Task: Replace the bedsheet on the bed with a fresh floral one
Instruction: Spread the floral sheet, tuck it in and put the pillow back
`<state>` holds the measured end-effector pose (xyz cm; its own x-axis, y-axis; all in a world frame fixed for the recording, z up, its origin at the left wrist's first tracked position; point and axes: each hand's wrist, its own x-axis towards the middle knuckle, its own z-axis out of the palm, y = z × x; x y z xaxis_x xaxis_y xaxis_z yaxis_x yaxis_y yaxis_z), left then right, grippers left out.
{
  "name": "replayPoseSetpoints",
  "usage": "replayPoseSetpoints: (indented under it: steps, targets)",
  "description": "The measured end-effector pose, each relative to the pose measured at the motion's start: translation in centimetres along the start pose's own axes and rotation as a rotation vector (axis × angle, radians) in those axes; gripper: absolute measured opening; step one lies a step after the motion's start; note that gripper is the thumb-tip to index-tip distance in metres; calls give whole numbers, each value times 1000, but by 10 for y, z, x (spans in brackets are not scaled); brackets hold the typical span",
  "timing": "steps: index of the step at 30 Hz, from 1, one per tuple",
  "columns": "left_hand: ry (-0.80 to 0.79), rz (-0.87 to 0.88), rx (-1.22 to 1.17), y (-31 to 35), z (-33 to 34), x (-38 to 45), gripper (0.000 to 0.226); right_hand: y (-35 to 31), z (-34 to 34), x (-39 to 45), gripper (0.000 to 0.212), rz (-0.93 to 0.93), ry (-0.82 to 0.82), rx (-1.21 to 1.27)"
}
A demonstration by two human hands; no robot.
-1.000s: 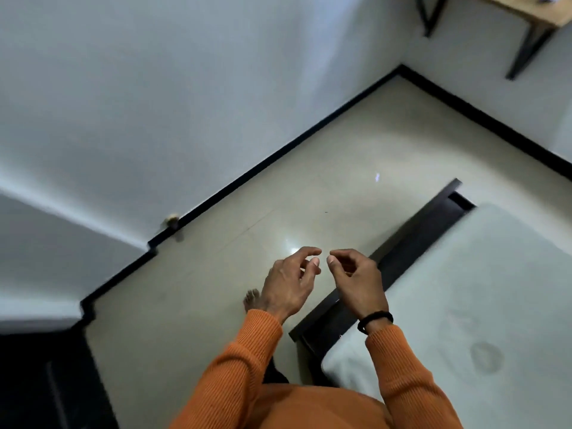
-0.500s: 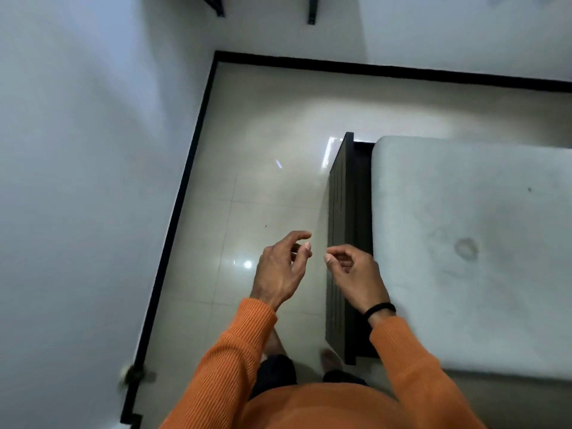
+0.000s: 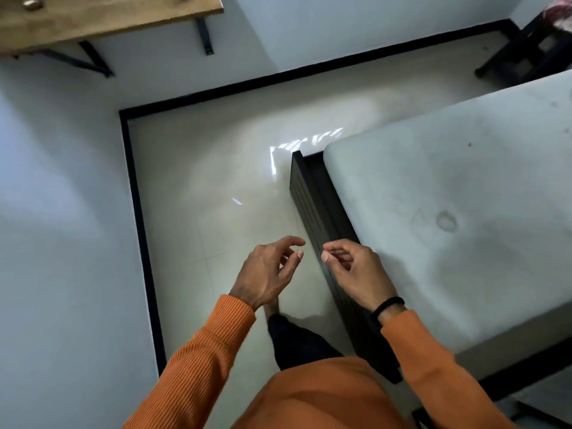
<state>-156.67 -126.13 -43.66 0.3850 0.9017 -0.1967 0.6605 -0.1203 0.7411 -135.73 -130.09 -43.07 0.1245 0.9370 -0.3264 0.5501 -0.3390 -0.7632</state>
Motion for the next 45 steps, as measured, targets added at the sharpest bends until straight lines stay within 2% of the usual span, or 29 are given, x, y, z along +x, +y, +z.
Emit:
replayPoseSetpoints:
  steps: [5,12,16,22,26,30,35,38,41,45]
  targets:
    - [-23,-1,34,-46,-69,78,27,-43,13,94,24,-10,-42,-30]
    - [-58,64,41,-76,-173,204,27,-125,18,217,26,2,83,0]
    - [-128,149,35,-84,-213,301,27,-166,27,291,24,49,214,32]
    - [-260,366,23,-71,-263,426,24,-224,19,377,20,110,445,82]
    - [-411,491,94,-54,-282,522,26,-245,-4,434,18,182,593,97]
    - [-529,573,91,-34,-278,611,30,-239,-28,492,20,271,677,123]
    - [-640,536,64,-8,-262,725,27,-211,-70,584,18,330,716,137]
    - [-677,504,49,8,-264,789,23,-197,-95,635,20,313,769,-58]
    - [-633,492,141,25,-264,861,24,-185,-128,692,26,284,685,-383]
    - [-558,531,338,43,-249,951,31,-177,-174,761,30,309,621,-427]
